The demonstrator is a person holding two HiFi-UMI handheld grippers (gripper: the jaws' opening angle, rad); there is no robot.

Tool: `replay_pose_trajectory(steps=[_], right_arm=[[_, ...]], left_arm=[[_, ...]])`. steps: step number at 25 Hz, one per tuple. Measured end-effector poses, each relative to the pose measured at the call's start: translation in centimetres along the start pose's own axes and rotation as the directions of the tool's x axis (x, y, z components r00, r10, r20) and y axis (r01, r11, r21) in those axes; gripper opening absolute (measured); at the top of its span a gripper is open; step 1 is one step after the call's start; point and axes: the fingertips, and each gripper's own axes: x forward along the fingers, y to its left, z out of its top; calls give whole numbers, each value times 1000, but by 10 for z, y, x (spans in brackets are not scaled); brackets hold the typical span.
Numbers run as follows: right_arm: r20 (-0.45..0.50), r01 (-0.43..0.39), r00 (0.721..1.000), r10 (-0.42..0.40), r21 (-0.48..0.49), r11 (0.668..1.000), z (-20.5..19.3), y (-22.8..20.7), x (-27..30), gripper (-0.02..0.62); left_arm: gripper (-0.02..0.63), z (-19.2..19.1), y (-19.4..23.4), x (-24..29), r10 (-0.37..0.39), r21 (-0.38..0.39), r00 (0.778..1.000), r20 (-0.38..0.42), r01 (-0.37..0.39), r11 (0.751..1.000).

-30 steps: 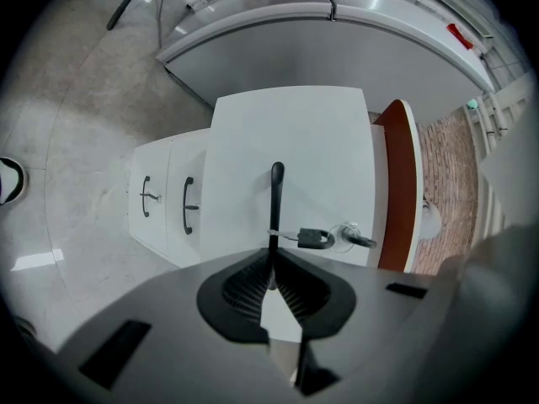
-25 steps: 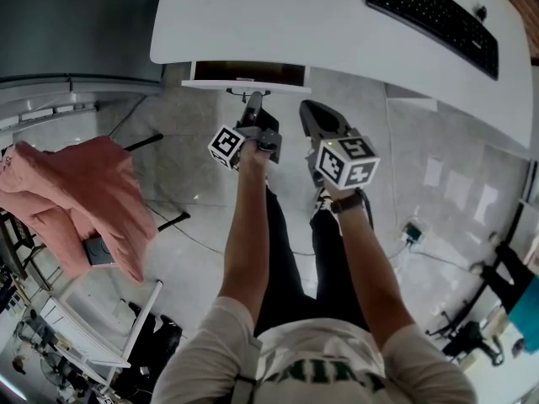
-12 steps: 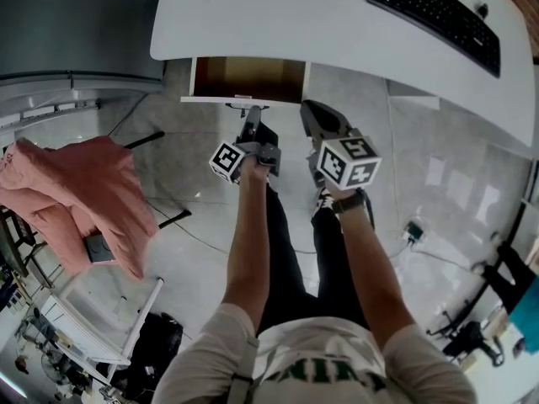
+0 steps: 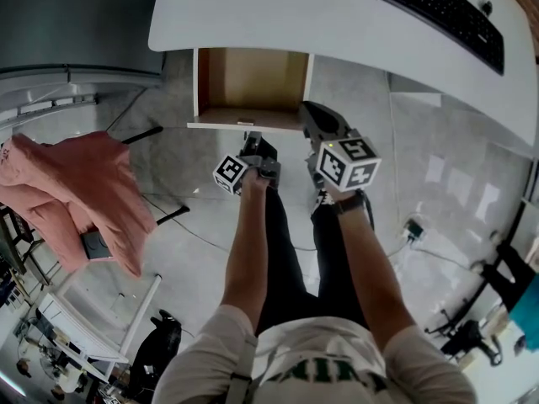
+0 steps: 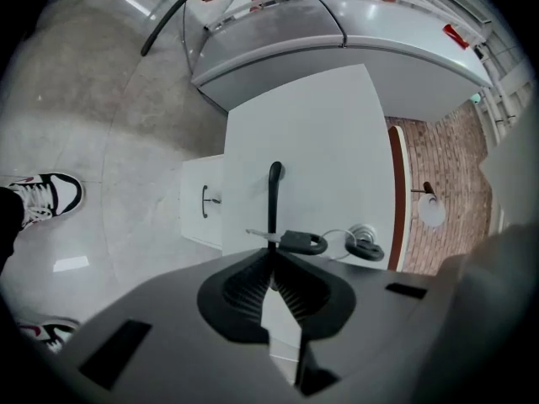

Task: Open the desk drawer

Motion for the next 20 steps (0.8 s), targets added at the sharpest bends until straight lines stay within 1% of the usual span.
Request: replay_pose_trajectory(steps=[3, 5, 7, 11, 14, 16, 20], right_arm=[[-1, -2, 1000, 2, -9, 1000, -1, 0, 0, 3], [2, -2, 1000, 2, -12, 1000, -2, -1, -2, 3], [3, -4, 1000, 4, -14, 1000, -6, -3, -3, 3], [-5, -8, 1000, 8, -1, 1000, -21, -9, -3, 3], [-22, 1, 1000, -1, 12, 1000, -29, -8, -4, 4], [-29, 1, 1000, 0, 15, 1000, -31, -5, -5, 3], [-30, -7, 1000, 7, 18, 1000, -30, 0, -9, 3]], left_arm=[[12, -2, 24, -4, 41, 0, 999, -14, -41, 999], [12, -4, 33, -5, 53, -4, 998, -19, -54, 999], [11, -4, 37, -5, 40, -3, 999, -23, -40, 999], [12, -3, 32, -3, -20, 22, 999, -40, 21, 1000], [12, -4, 28, -2, -36, 49, 998, -59, 39, 998], [12, -5, 31, -3, -14, 88, 997, -78, 20, 996], [20, -5, 38, -4, 72, 165, 992, -100, -55, 985]])
